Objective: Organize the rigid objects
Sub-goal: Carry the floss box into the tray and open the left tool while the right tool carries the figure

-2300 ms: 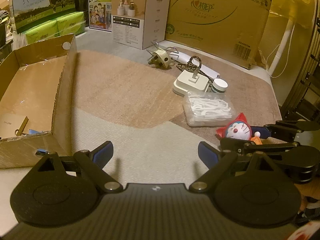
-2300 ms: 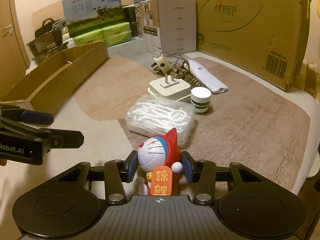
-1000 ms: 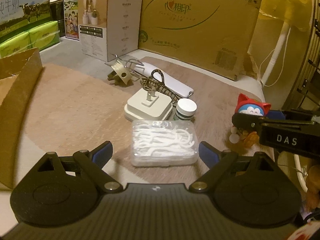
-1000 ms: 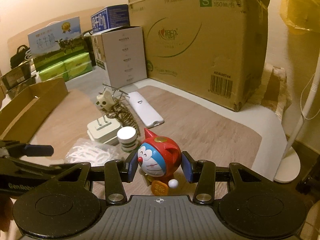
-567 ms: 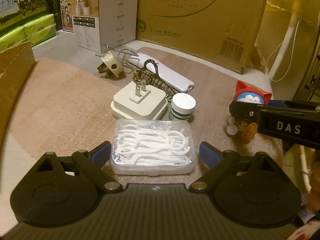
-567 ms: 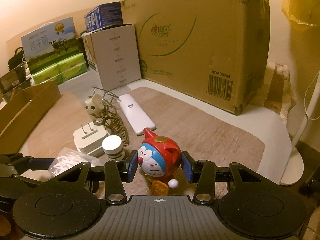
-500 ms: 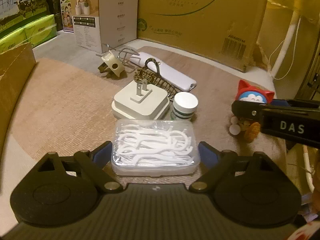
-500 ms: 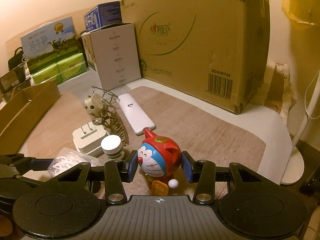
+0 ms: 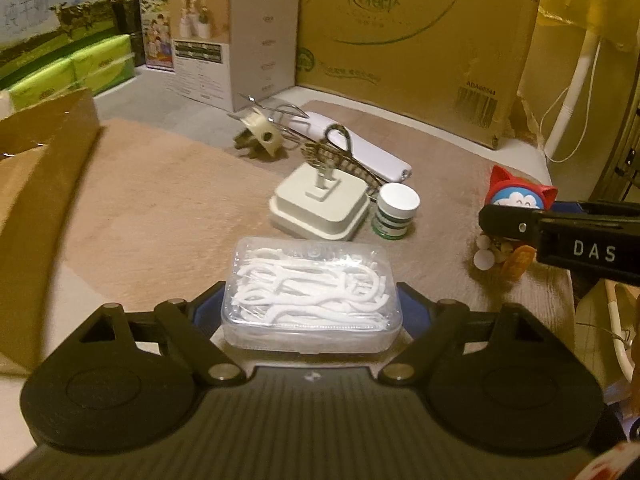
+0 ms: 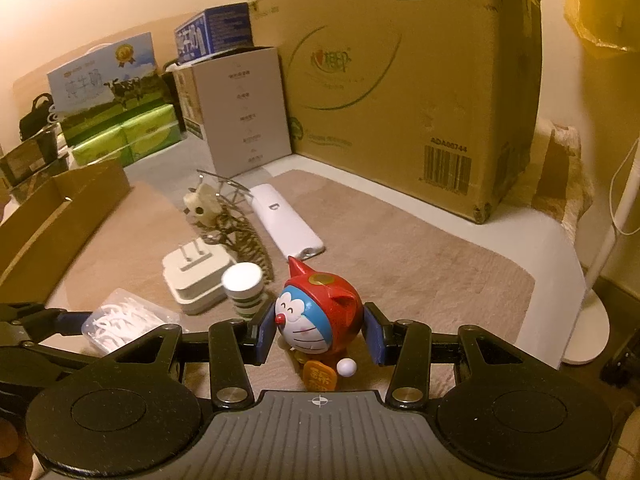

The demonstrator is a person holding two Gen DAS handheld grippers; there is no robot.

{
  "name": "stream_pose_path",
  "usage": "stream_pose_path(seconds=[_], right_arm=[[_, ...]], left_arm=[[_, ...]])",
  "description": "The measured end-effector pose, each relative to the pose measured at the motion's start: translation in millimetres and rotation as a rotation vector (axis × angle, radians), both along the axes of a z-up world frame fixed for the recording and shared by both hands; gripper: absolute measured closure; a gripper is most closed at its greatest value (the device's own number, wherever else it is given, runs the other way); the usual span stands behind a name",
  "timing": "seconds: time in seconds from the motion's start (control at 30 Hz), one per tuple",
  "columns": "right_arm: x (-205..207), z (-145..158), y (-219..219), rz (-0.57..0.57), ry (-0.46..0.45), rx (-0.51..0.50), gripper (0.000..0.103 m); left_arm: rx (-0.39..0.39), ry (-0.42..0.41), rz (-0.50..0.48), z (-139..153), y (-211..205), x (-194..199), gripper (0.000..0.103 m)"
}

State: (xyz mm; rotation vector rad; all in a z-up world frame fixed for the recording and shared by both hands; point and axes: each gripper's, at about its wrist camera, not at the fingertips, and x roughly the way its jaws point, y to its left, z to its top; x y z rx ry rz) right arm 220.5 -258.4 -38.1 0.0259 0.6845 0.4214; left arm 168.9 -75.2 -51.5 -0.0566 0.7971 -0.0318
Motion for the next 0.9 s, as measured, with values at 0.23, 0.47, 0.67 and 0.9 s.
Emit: stream_pose_path(seconds=[0.23,0.47,0.67,0.9], right_arm=[[-21.3,13.6,17.4,0.018,-0.011,0.022,0.057],[-46.0,28.2,43.1,0.064,-0.025,0.029,0.057],[-64.8,42.7,70.4,0.108,-0.043,0.029,0.057],[-81.9,56.4,103.4,0.171,-0.069,0.016,0.057]], left_arm=[[0.004,-0.031,0.032,22.5,24.5,-23.1,0.018],[0.002,-0.064,0.084,44.5,56.8,-47.1,0.018],[0.004,-0.085,0.126,59.2,84.7,-69.4,0.018],[0.0,-0.099,0.182,71.3,118.0,-93.6,0.018]])
